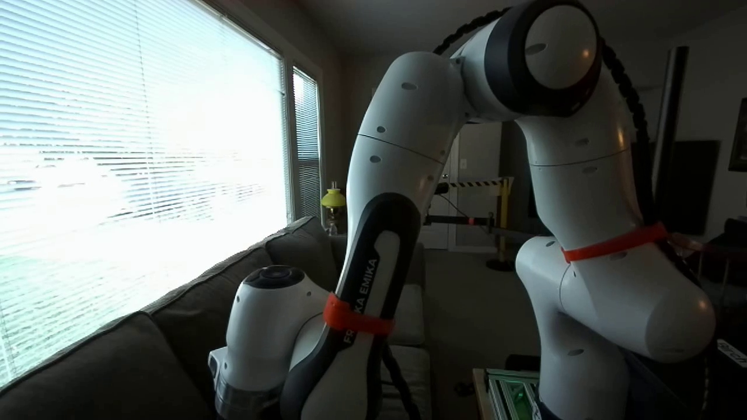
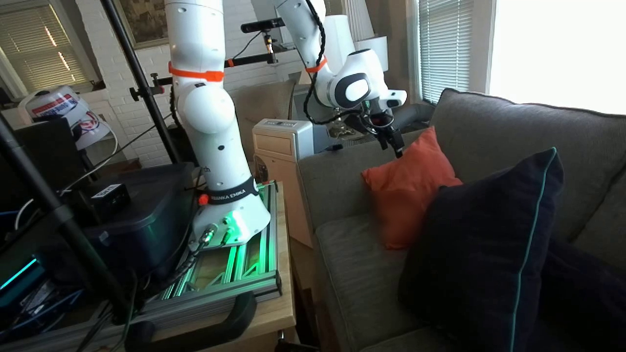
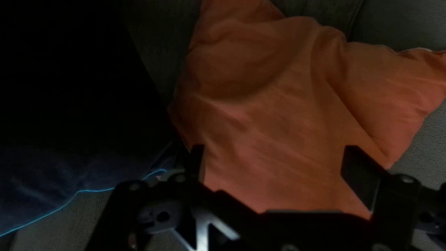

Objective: Put the orange pillow on the backrest of the sofa.

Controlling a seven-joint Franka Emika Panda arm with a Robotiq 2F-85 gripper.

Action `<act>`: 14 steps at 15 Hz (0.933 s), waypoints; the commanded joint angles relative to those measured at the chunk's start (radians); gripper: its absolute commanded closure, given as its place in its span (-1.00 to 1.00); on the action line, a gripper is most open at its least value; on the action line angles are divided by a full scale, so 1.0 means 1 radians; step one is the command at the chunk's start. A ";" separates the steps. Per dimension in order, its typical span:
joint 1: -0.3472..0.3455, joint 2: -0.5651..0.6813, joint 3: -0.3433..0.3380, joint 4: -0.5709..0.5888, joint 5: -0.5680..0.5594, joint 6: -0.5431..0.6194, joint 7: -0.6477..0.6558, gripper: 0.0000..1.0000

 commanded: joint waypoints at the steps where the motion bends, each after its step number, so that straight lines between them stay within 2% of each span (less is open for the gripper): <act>1: 0.017 0.046 -0.001 0.063 -0.053 -0.040 0.087 -1.00; 7: 0.053 0.120 -0.009 0.153 -0.065 -0.134 0.178 -1.00; 14: 0.055 0.190 0.029 0.262 -0.060 -0.307 0.279 -1.00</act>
